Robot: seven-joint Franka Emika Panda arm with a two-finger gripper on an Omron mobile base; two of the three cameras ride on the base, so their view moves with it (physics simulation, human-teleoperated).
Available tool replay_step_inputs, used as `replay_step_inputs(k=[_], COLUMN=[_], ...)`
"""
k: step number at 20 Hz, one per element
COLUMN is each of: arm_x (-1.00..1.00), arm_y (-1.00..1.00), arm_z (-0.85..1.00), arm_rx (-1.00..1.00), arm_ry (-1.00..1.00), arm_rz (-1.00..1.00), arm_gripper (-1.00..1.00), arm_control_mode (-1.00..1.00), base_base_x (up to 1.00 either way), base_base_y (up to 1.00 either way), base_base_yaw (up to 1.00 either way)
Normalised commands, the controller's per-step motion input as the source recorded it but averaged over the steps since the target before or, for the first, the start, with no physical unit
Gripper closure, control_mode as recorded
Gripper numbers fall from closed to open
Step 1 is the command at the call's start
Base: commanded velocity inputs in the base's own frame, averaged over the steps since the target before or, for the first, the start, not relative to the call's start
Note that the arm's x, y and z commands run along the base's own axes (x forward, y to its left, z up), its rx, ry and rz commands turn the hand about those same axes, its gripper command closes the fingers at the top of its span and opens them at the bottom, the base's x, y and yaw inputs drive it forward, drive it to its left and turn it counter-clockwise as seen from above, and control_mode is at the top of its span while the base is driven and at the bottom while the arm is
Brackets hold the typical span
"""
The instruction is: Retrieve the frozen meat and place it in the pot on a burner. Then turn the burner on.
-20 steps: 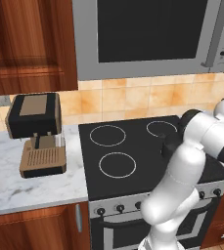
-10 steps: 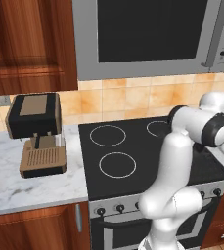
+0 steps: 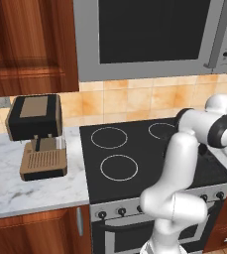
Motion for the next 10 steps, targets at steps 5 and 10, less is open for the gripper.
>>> replay_step_inputs(k=[5, 10], arm_x=[0.21, 0.23], arm_y=[-0.01, -0.03], arm_z=[-0.21, -0.14], arm_rx=[0.0, 0.0], arm_ry=[0.0, 0.0], arm_rz=[0.0, 0.0], arm_gripper=[-1.0, -1.0], arm_control_mode=[-1.0, -1.0], base_base_x=[0.0, 0.0], base_base_y=[0.0, 0.0], base_base_yaw=[0.0, 0.0])
